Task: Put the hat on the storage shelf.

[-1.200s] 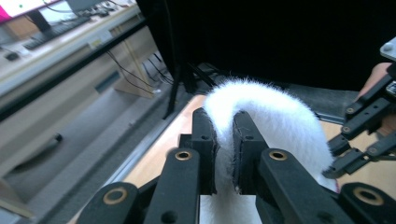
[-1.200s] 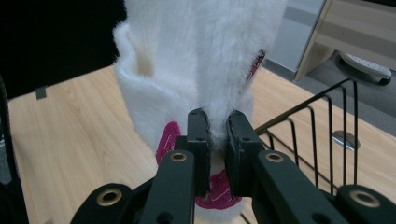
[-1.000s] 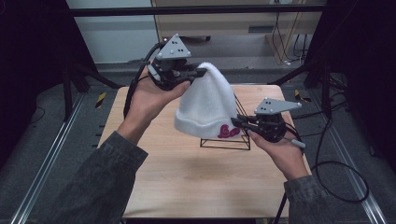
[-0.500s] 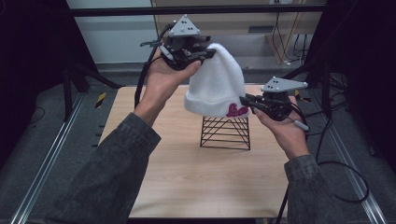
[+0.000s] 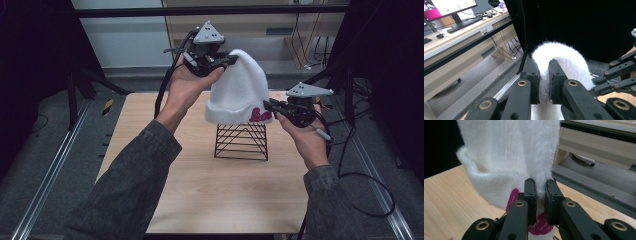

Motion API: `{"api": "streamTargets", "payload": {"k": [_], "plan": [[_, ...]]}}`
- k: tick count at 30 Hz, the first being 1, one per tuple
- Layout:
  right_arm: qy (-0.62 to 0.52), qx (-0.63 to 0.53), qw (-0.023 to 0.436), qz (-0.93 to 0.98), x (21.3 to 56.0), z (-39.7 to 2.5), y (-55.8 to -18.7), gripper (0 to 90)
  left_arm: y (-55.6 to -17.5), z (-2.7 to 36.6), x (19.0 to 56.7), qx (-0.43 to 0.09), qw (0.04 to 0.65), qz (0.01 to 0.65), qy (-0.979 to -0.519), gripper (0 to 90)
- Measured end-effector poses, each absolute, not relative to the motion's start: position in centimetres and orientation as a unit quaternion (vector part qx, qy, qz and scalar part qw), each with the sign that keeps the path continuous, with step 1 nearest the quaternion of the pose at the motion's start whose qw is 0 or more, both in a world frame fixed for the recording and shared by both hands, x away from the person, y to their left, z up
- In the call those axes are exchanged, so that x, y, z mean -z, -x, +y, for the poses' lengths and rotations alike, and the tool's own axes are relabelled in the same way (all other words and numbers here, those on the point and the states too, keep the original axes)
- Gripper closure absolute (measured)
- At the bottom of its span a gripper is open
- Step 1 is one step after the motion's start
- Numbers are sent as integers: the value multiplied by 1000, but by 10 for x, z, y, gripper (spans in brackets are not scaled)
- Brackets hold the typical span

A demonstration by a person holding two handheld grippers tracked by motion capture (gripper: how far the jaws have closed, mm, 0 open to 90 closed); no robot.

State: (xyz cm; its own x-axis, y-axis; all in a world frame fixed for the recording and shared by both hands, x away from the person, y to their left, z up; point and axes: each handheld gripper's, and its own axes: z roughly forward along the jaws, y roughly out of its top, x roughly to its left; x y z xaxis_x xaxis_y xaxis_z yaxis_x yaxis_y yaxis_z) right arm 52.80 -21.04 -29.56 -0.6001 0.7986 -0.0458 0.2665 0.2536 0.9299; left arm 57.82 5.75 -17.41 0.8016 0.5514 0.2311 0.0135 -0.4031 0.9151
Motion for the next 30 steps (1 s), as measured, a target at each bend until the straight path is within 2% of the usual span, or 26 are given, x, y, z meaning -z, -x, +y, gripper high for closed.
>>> {"api": "streamTargets", "payload": {"k": [17,30], "plan": [[-379,-483,256,747,320,-219,-529,812,-591,47,205,-244,506,187,-806,814],[-377,-467,259,757,328,-217,-526,809,-590,49,215,-230,508,188,-809,813]]}}
